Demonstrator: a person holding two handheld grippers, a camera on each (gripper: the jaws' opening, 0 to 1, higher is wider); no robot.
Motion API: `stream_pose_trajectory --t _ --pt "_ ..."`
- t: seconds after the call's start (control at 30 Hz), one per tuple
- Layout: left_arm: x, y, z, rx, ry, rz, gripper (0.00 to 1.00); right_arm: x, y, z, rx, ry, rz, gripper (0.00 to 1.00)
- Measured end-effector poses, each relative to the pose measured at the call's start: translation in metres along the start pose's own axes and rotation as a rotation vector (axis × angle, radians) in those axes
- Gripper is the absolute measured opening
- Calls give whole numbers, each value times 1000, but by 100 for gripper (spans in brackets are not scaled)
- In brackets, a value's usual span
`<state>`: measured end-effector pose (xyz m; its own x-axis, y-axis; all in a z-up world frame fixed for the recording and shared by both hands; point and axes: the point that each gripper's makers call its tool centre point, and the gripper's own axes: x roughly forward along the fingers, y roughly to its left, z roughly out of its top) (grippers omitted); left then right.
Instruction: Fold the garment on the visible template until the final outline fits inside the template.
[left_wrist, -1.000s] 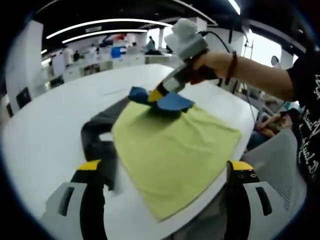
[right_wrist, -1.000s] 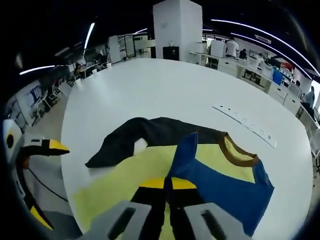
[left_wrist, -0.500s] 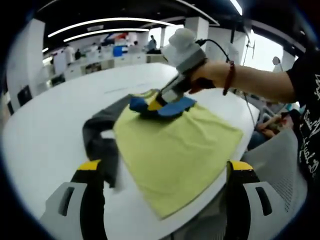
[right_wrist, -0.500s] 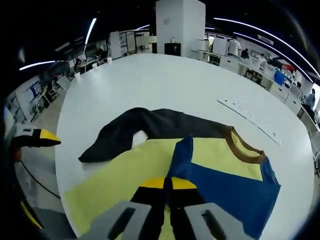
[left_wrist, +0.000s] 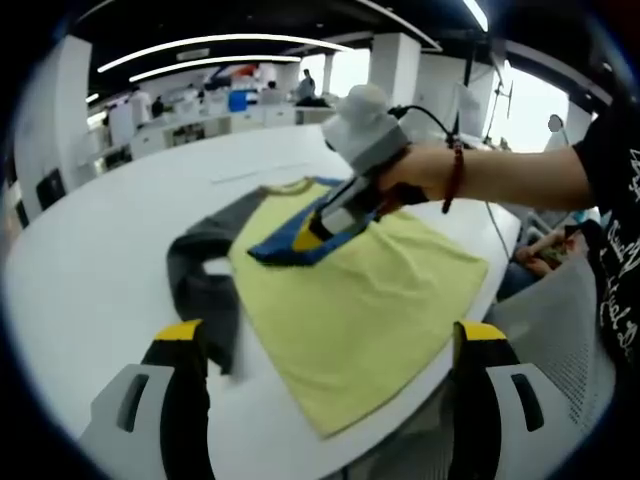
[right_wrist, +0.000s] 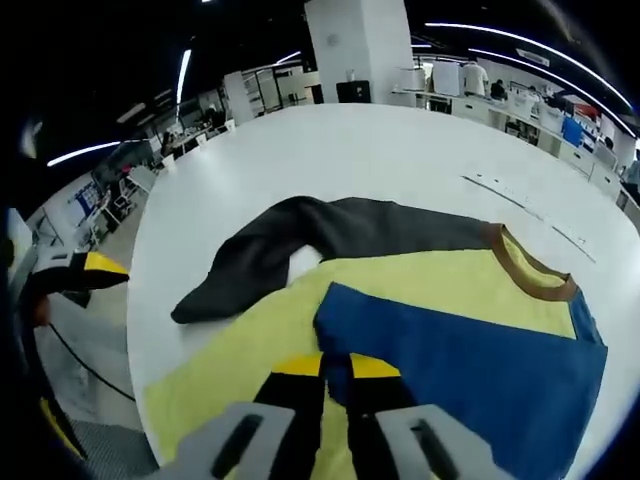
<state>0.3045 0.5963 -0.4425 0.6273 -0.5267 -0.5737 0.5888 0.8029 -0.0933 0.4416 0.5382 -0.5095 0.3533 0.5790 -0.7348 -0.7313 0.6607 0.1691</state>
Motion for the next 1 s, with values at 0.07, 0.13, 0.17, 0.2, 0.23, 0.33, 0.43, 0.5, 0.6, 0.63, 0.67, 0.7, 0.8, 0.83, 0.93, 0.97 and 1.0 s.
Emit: stream_pose_trajectory --t 0.07,0.13,0.17,0.2,0.23,0.33,0.43,0.5,0.6,0.63,0.67,0.7,0.8,0.83,0.93,0.97,1.0 --pt "0 0 0 0 0 1 99 -4 -5 3 -4 -10 -15 4" --pt "0 0 0 1 0 2 99 -7 -9 5 1 -17 -23 7" --pt "0 0 1 1 -1 2 99 -10 -12 6 9 -22 -33 10" --pt "1 0 1 1 -3 2 99 -13 -16 7 15 -31 -47 15" --pt "1 0 1 1 -5 1 99 -15 -20 8 17 -38 -65 24" --pt "0 1 3 1 -8 6 99 -19 -30 7 43 -32 -103 47" --pt "0 1 4 0 -11 7 99 -22 -36 5 75 -28 -121 62" --pt "-1 1 3 3 -8 7 99 -21 -37 2 66 -18 -135 63" --pt "-1 2 3 0 -10 9 99 -13 -38 -9 54 22 -160 65" --pt "-2 2 3 -1 -10 9 99 -10 -38 -11 58 22 -161 65" --pt "-2 2 3 -2 -11 10 99 -8 -37 -13 61 21 -161 65" --pt "-3 2 3 -1 -10 11 99 -5 -35 -15 70 24 -159 66" --pt "-5 3 1 -2 -6 15 99 0 -33 -18 61 31 -170 66" --pt "-6 4 0 -3 -5 16 99 1 -32 -19 53 33 -176 66" --pt "-7 6 -1 -5 -2 22 99 4 -31 -19 41 31 -186 67" --pt "-8 6 -2 -8 -1 23 99 5 -30 -20 36 33 -185 67" --pt "-8 6 -2 -8 0 24 99 6 -28 -21 31 39 -183 68"
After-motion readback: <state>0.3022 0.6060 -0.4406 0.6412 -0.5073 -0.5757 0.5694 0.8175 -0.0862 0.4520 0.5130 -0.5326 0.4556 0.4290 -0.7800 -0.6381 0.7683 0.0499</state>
